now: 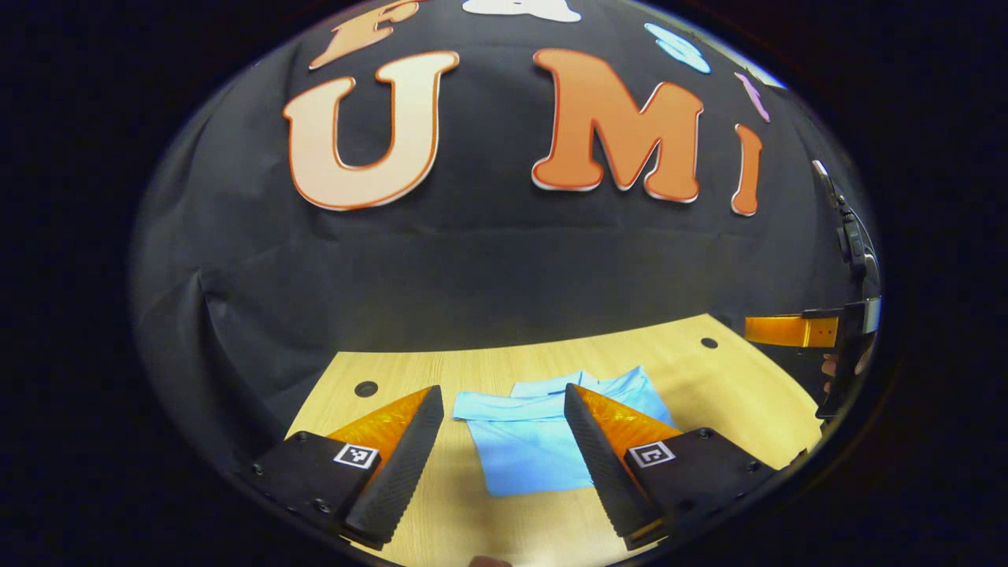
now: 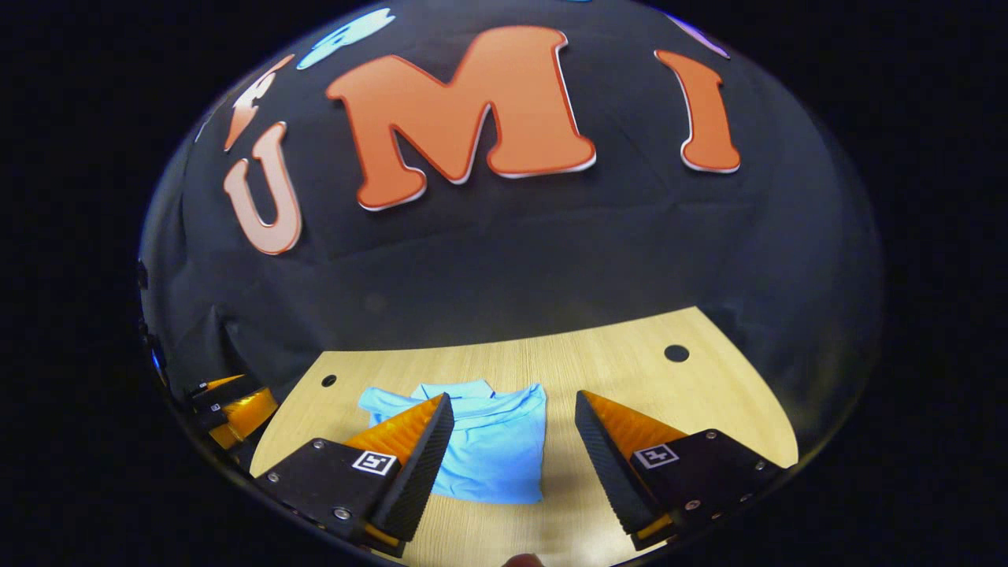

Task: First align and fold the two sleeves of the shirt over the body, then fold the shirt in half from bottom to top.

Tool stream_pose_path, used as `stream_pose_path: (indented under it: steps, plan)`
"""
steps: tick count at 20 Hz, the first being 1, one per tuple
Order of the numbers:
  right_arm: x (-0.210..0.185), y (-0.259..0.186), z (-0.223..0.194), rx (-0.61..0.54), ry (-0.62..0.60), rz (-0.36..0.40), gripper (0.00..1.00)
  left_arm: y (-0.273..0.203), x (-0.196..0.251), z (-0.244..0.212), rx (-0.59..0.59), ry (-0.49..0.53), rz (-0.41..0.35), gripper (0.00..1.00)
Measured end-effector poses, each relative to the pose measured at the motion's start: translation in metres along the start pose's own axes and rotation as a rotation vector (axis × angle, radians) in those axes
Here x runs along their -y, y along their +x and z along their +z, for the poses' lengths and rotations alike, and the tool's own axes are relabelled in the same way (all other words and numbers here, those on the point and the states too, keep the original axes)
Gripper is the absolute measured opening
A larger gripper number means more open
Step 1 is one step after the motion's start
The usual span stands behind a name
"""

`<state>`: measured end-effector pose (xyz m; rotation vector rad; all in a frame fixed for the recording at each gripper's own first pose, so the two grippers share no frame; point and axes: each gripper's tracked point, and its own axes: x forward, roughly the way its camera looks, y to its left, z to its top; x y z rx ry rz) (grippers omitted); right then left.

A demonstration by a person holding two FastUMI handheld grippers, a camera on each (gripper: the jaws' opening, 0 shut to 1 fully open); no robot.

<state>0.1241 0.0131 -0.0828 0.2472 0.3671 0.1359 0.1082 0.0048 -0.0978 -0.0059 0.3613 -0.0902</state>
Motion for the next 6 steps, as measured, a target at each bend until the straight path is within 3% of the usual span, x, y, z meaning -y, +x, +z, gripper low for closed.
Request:
stream_pose_path:
  steps: [6]
  plan:
    - [-0.02,-0.091,-0.005,0.097,-0.075,0.055,0.94,-0.101,0.017,-0.003,0.09,0.024,0.047,0.99]
